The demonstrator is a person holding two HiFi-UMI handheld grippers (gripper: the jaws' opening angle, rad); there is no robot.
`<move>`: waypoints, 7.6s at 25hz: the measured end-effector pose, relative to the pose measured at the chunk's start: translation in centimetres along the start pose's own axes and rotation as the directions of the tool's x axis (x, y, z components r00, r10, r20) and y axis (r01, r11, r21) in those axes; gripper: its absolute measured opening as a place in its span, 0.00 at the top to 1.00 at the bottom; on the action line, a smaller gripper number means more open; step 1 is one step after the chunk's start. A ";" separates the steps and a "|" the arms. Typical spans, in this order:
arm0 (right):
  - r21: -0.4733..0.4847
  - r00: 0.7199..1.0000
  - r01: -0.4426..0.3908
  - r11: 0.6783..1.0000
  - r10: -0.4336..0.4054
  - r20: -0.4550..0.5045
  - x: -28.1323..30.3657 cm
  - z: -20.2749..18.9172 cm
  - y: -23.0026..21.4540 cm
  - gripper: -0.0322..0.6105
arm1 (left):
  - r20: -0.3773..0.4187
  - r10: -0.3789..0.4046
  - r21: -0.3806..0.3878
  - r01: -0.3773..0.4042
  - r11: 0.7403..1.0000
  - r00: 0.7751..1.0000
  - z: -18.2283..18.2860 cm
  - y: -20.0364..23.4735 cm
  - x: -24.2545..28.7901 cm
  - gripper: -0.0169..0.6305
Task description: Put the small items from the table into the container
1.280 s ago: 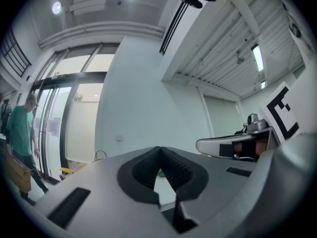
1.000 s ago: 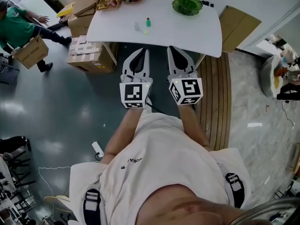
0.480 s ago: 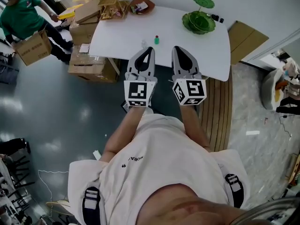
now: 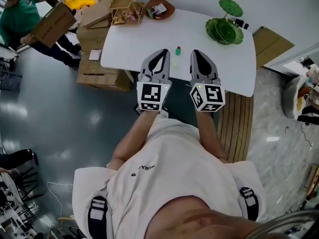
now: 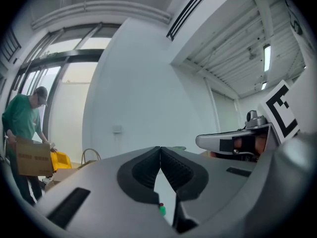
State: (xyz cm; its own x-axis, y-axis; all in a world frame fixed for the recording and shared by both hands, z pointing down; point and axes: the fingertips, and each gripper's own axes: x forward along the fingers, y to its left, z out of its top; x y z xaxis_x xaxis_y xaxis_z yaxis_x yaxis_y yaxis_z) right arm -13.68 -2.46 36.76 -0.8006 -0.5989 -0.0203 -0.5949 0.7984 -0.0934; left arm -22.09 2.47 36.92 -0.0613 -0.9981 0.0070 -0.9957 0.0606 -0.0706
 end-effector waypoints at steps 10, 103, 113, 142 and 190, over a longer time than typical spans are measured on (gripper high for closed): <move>-0.010 0.999 0.026 1.000 -0.026 -0.032 3.0 -0.4 -1.5 0.94 | -0.029 -0.025 -0.009 0.025 1.000 0.999 -1.0 2.3 3.6 0.97; -0.023 0.994 0.028 0.999 -0.030 -0.105 5.7 -3.3 -11.9 0.94 | -0.956 -0.221 0.019 0.789 0.614 0.195 -35.5 2.3 14.3 0.77; -0.008 0.992 0.054 0.999 -0.055 -0.115 5.3 -3.4 -12.8 0.94 | -0.923 -0.225 0.120 0.791 0.600 0.311 -28.9 1.0 15.7 0.77; 0.005 0.988 0.118 0.993 -0.117 -0.098 3.1 -2.8 -15.8 0.94 | -0.599 -0.502 -0.002 0.626 0.779 0.623 -14.2 -6.1 17.6 0.77; 0.020 0.953 0.287 0.958 -0.283 -0.106 -0.6 -3.5 -23.1 0.94 | -0.212 -0.430 -0.045 0.431 0.901 0.877 -6.8 -15.8 30.3 0.78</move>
State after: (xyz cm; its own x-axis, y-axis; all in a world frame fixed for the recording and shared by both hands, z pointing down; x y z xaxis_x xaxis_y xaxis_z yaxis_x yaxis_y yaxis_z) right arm 0.25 -20.35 42.44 -0.6026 -0.7901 0.1128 -0.7977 0.5919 -0.1157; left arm -8.66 -28.65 45.01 0.3598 -0.8994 0.2483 -0.9268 -0.3752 -0.0162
